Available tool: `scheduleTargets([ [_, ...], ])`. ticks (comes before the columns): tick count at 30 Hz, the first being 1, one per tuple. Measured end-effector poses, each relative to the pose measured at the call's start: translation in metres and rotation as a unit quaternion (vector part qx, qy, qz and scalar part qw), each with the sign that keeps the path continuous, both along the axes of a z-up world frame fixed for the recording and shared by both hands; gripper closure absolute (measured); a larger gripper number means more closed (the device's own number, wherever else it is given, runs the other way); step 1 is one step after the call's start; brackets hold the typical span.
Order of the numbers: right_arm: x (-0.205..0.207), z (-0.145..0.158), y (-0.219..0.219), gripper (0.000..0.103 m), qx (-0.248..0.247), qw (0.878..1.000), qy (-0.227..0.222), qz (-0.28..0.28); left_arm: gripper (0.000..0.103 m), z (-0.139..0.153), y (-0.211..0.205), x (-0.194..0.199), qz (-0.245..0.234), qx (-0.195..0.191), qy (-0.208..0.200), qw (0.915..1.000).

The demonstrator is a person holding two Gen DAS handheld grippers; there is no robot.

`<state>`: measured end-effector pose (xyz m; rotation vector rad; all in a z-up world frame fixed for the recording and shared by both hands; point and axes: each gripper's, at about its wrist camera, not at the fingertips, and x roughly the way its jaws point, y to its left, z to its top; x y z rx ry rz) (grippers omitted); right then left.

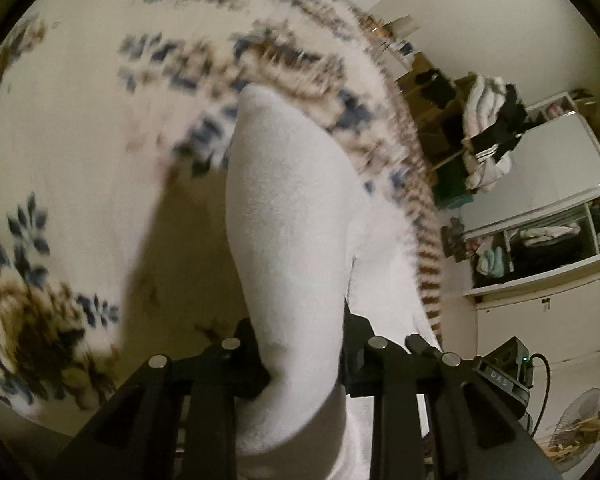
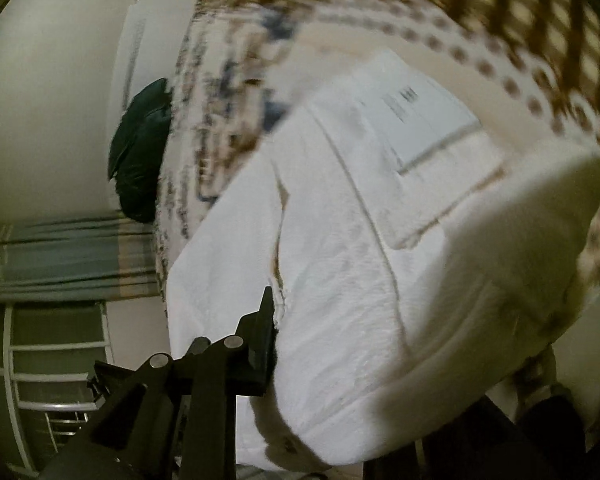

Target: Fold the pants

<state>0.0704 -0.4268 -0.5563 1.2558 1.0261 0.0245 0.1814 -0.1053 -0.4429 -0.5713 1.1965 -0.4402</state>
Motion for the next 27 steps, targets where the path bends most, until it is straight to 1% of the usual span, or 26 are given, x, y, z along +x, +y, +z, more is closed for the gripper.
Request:
scheduleTargets([
  [2, 0.016, 0.026, -0.001, 0.081, -0.009, 1.0, -0.015, 0.006, 0.08, 0.022, 0.004, 0.014, 0.002, -0.007, -0.015, 0.9999],
  [5, 0.046, 0.059, 0.0, 0.081, -0.024, 0.999, -0.041, 0.013, 0.08, 0.044, 0.011, 0.041, 0.013, -0.02, -0.036, 0.9991],
  [7, 0.071, 0.08, 0.006, 0.081, -0.034, 0.998, -0.06, 0.016, 0.08, 0.054, 0.017, 0.067, 0.023, -0.031, -0.047, 0.9981],
  [8, 0.091, 0.089, 0.01, 0.081, -0.038, 0.997, -0.069, 0.017, 0.08, 0.056, 0.021, 0.079, 0.026, -0.035, -0.052, 0.9977],
  [11, 0.141, 0.101, 0.023, 0.081, -0.044, 0.995, -0.088, 0.019, 0.08, 0.059, 0.035, 0.137, 0.033, -0.037, -0.071, 0.9962],
  [12, 0.162, 0.103, 0.028, 0.081, -0.046, 0.994, -0.093, 0.019, 0.08, 0.058, 0.041, 0.148, 0.034, -0.038, -0.074, 0.9959],
  [13, 0.184, 0.103, 0.035, 0.081, -0.048, 0.994, -0.098, 0.02, 0.08, 0.056, 0.048, 0.173, 0.037, -0.038, -0.078, 0.9955],
  [15, 0.222, 0.102, 0.046, 0.081, -0.054, 0.993, -0.105, 0.021, 0.08, 0.048, 0.059, 0.214, 0.04, -0.041, -0.078, 0.9953],
  [17, 0.271, 0.099, 0.06, 0.081, -0.06, 0.992, -0.108, 0.021, 0.08, 0.039, 0.071, 0.257, 0.04, -0.037, -0.079, 0.9954],
  [18, 0.293, 0.095, 0.067, 0.081, -0.062, 0.992, -0.11, 0.022, 0.08, 0.036, 0.077, 0.268, 0.038, -0.039, -0.08, 0.9953],
  [20, 0.336, 0.085, 0.082, 0.081, -0.066, 0.991, -0.11, 0.023, 0.08, 0.02, 0.09, 0.316, 0.037, -0.031, -0.078, 0.9958],
  [22, 0.375, 0.071, 0.096, 0.081, -0.068, 0.992, -0.109, 0.022, 0.08, 0.005, 0.098, 0.344, 0.033, -0.021, -0.074, 0.9965],
  [23, 0.397, 0.059, 0.103, 0.081, -0.068, 0.992, -0.105, 0.021, 0.08, -0.009, 0.104, 0.366, 0.03, -0.013, -0.07, 0.997],
  [25, 0.428, 0.04, 0.116, 0.081, -0.077, 0.992, -0.097, 0.024, 0.08, -0.031, 0.111, 0.389, 0.025, 0.001, -0.058, 0.998],
  [26, 0.445, 0.024, 0.123, 0.081, -0.081, 0.992, -0.088, 0.028, 0.079, -0.051, 0.116, 0.403, 0.023, 0.014, -0.043, 0.9987],
  [27, 0.459, 0.01, 0.129, 0.081, -0.083, 0.993, -0.073, 0.035, 0.079, -0.061, 0.119, 0.41, 0.021, 0.021, -0.031, 0.9991],
])
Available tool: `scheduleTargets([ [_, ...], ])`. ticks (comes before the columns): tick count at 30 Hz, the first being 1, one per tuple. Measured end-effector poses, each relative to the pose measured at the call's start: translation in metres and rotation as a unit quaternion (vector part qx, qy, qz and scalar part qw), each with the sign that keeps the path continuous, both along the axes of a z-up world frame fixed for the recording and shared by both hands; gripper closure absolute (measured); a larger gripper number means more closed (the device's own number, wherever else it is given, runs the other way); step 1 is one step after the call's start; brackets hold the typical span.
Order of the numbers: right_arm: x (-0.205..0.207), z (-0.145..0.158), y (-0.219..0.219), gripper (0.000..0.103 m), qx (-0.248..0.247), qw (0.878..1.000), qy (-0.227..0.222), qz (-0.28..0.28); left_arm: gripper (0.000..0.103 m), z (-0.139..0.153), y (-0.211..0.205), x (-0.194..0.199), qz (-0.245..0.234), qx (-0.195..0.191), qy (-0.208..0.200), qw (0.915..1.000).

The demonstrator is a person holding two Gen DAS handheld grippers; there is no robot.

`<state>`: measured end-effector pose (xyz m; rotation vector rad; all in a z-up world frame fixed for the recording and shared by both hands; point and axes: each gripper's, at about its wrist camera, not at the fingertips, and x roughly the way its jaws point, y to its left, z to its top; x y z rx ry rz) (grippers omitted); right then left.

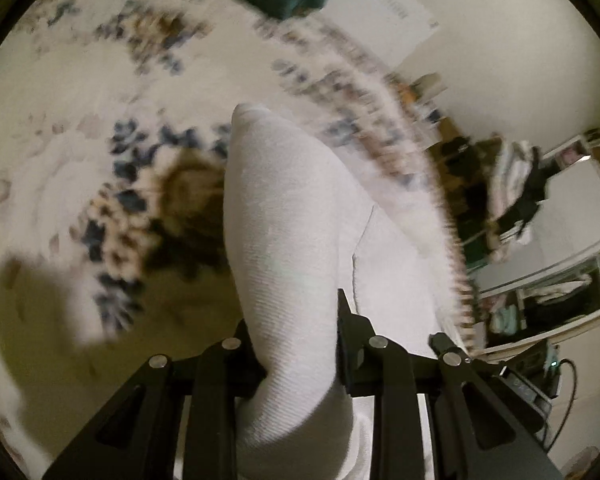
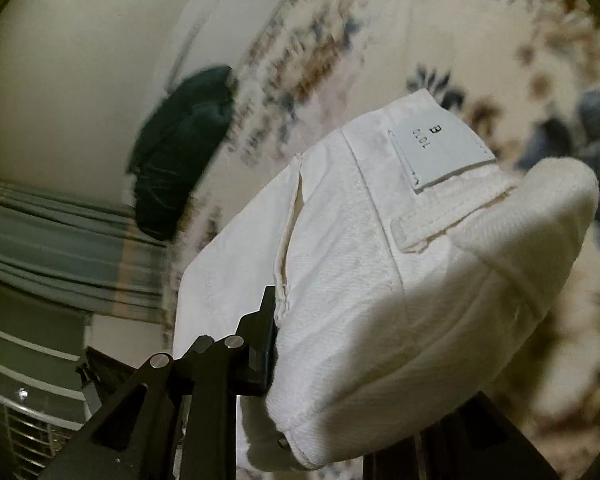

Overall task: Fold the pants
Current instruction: 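Lower the folded pants onto the bed and open both grippers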

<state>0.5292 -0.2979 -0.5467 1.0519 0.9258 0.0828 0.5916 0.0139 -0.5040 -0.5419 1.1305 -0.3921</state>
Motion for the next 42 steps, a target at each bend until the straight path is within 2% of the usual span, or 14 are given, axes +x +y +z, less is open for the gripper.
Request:
scheduleTargets([
  [1, 0.01, -0.013, 0.004, 0.081, -0.001, 1.0, 0.015, 0.005, 0.078, -0.015, 0.003, 0.007, -0.004, 0.009, 0.018, 0.9998],
  [3, 0.02, -0.039, 0.012, 0.071, -0.004, 0.998, 0.056, 0.02, 0.067, -0.041, 0.012, 0.009, -0.002, 0.006, 0.051, 0.9987],
  [6, 0.009, -0.051, 0.008, 0.058, 0.012, 0.995, 0.091, 0.032, 0.057, -0.044, 0.024, -0.007, -0.002, -0.005, 0.057, 0.9983],
  [10, -0.021, -0.042, -0.008, 0.062, -0.014, 0.994, 0.103, 0.022, 0.057, -0.033, 0.033, -0.034, 0.002, 0.017, 0.055, 0.9984],
  [13, -0.034, -0.035, -0.014, 0.072, -0.038, 0.993, 0.113, 0.019, 0.056, -0.031, 0.036, -0.043, -0.002, 0.051, 0.046, 0.9977],
  [18, -0.036, -0.034, -0.026, 0.073, -0.083, 0.986, 0.139, 0.033, 0.051, -0.038, 0.034, -0.04, -0.006, 0.085, 0.05, 0.9951],
  [20, -0.032, -0.027, -0.026, 0.071, -0.109, 0.982, 0.149, 0.048, 0.051, -0.025, 0.024, -0.041, -0.013, 0.124, 0.043, 0.9913],
  [24, -0.025, 0.009, -0.008, 0.045, -0.214, 0.96, 0.164, 0.08, 0.049, 0.007, 0.006, -0.054, -0.02, 0.197, 0.015, 0.98],
  [25, -0.024, 0.021, -0.001, 0.041, -0.246, 0.952, 0.16, 0.09, 0.044, 0.014, 0.0, -0.058, -0.02, 0.218, 0.016, 0.9757],
  [27, -0.023, 0.039, 0.011, 0.012, -0.301, 0.935, 0.157, 0.102, 0.016, 0.024, -0.006, -0.063, -0.02, 0.241, 0.018, 0.97],
  [29, -0.024, 0.057, 0.023, 0.0, -0.349, 0.918, 0.149, 0.112, 0.012, 0.041, -0.013, -0.073, -0.019, 0.25, 0.008, 0.9681],
  [34, -0.052, 0.102, 0.036, 0.0, -0.4, 0.9, 0.125, 0.12, 0.011, 0.087, -0.026, -0.1, -0.012, 0.28, -0.027, 0.9596],
  [36, -0.067, 0.123, 0.04, 0.0, -0.407, 0.899, 0.115, 0.119, 0.001, 0.11, -0.031, -0.113, -0.007, 0.296, -0.037, 0.9545],
  [42, -0.126, 0.207, 0.05, 0.0, -0.421, 0.897, 0.08, 0.112, 0.001, 0.19, -0.036, -0.165, 0.018, 0.293, -0.069, 0.9534],
])
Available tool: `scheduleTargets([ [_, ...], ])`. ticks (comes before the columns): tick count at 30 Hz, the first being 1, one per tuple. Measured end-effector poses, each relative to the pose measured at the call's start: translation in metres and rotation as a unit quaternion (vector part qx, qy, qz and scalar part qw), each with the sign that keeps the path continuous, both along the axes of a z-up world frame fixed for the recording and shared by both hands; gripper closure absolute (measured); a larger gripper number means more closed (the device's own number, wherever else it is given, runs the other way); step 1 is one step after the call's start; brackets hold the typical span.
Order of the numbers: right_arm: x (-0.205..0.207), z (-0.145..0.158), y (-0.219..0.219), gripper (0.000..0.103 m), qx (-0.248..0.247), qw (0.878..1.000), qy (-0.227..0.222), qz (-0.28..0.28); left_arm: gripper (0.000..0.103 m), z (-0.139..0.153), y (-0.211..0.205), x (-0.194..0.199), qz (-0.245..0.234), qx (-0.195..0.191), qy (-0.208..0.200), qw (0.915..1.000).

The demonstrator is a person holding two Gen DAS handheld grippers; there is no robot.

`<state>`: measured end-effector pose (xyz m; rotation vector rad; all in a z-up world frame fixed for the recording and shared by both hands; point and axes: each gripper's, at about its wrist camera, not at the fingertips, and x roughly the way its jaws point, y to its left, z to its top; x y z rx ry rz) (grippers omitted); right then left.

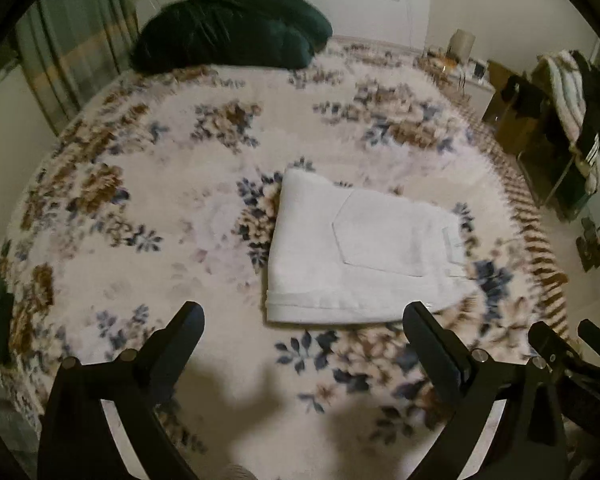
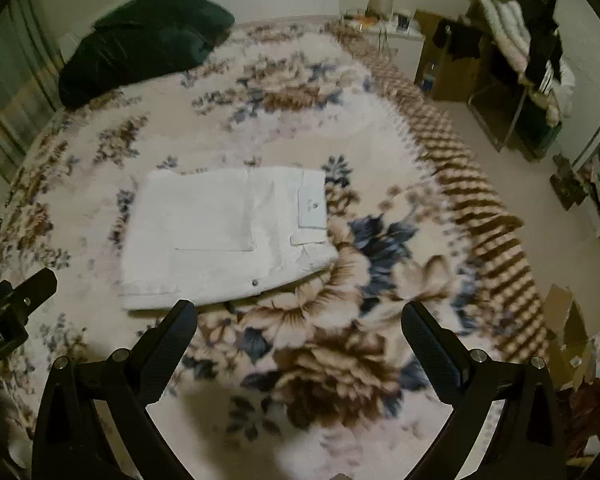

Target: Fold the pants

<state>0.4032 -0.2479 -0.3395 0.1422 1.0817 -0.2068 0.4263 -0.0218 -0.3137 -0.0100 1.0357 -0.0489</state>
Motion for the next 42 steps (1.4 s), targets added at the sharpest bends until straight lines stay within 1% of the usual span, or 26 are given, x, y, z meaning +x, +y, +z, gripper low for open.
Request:
scheduleTargets([
  [2, -0.026, 0.037, 0.0, 0.0, 0.0, 1.0, -0.017, 0.004, 0.001, 0.034, -0.002, -0.026, 0.004, 0.001, -0.016, 0.9999],
  [4, -0.049, 0.071, 0.002, 0.0, -0.006, 0.999, -0.034, 0.009, 0.001, 0.058, -0.004, -0.047, 0.006, 0.001, -0.026, 0.9996],
  [6, -0.076, 0.107, 0.002, 0.0, -0.011, 0.998, -0.052, 0.015, 0.001, 0.092, -0.006, -0.077, 0.007, 0.003, -0.044, 0.999],
  [7, -0.089, 0.124, 0.002, 0.0, -0.013, 0.998, -0.061, 0.018, 0.001, 0.101, -0.008, -0.086, 0.007, 0.004, -0.05, 0.9987],
  [8, -0.104, 0.142, 0.003, 0.0, -0.015, 0.997, -0.072, 0.022, 0.001, 0.118, -0.009, -0.103, 0.006, 0.004, -0.058, 0.9983],
  [10, -0.133, 0.176, 0.004, 0.0, -0.014, 0.995, -0.089, 0.029, 0.001, 0.139, -0.01, -0.124, 0.009, 0.004, -0.066, 0.9978],
  [11, -0.146, 0.189, 0.005, 0.0, -0.013, 0.995, -0.096, 0.033, 0.001, 0.154, -0.011, -0.14, 0.01, 0.001, -0.073, 0.9973],
  [16, -0.216, 0.26, 0.007, 0.0, -0.017, 0.99, -0.133, 0.05, 0.001, 0.203, -0.017, -0.194, 0.017, 0.002, -0.093, 0.9955],
  [20, -0.261, 0.304, 0.009, 0.0, -0.022, 0.986, -0.154, 0.056, 0.001, 0.233, -0.017, -0.23, 0.026, 0.003, -0.106, 0.994],
  [25, -0.308, 0.347, 0.016, 0.0, -0.029, 0.985, -0.16, 0.055, 0.001, 0.256, -0.018, -0.259, 0.021, 0.009, -0.105, 0.9942],
  [28, -0.33, 0.367, 0.019, 0.0, -0.039, 0.984, -0.165, 0.051, 0.001, 0.264, -0.014, -0.271, 0.022, 0.009, -0.108, 0.9939],
  [30, -0.341, 0.377, 0.019, 0.0, -0.035, 0.985, -0.165, 0.048, 0.001, 0.269, -0.012, -0.275, 0.02, 0.008, -0.111, 0.9936],
  [35, -0.356, 0.394, 0.023, 0.0, -0.041, 0.983, -0.172, 0.049, 0.0, 0.277, -0.007, -0.287, 0.021, 0.014, -0.121, 0.9923],
  [42, -0.356, 0.402, 0.031, 0.0, -0.049, 0.981, -0.177, 0.057, 0.0, 0.281, -0.002, -0.297, 0.024, 0.018, -0.126, 0.9915],
])
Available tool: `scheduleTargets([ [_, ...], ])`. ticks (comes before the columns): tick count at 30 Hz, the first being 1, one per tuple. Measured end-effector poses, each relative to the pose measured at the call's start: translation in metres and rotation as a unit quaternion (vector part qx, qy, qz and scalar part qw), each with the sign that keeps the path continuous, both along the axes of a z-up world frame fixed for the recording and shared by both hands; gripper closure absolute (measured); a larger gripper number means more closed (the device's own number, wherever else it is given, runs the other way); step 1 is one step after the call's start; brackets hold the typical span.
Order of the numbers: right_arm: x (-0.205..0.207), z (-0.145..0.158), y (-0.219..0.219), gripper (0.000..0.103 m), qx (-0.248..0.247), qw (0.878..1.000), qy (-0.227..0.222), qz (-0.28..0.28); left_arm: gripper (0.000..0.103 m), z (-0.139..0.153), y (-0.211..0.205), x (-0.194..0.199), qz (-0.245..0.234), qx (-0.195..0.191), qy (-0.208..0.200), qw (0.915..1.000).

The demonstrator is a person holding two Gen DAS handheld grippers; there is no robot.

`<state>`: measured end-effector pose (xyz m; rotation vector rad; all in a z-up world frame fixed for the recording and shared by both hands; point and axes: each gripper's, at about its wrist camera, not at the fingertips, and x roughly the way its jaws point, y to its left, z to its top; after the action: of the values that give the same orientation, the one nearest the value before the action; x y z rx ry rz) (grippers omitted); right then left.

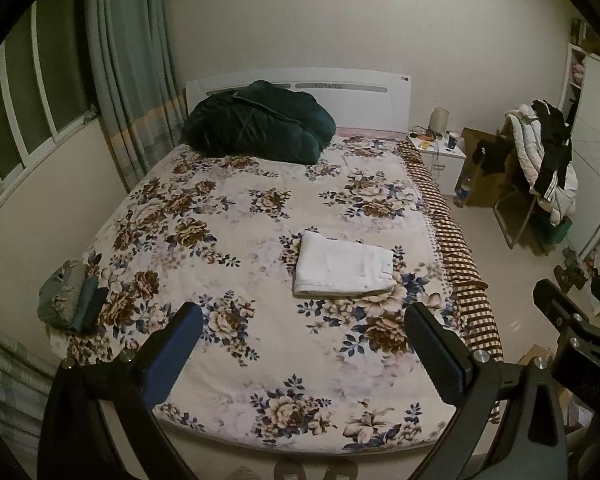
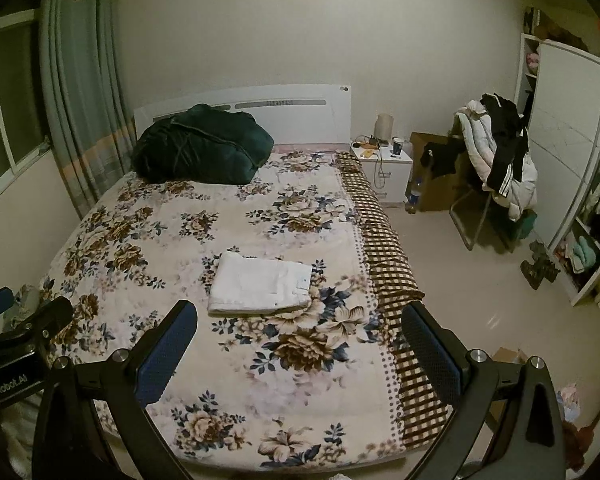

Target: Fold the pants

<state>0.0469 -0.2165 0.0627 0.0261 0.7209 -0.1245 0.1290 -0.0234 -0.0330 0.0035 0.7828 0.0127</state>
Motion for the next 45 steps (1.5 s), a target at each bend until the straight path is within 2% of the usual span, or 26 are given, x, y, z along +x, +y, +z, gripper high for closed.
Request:
scheduleTargets([
  [22, 0.011, 0.013, 0.003, 0.0, 0.004, 1.0, 0.006, 0.015, 0.0, 0.013, 0.007, -0.004, 0.012, 0.003, -0.007, 0.9999],
  [45, 0.012, 0.004, -0.001, 0.0, 0.007, 1.0, 0.009, 0.024, 0.0, 0.014, 0.004, -0.007, 0.014, 0.002, -0.006, 0.9999],
])
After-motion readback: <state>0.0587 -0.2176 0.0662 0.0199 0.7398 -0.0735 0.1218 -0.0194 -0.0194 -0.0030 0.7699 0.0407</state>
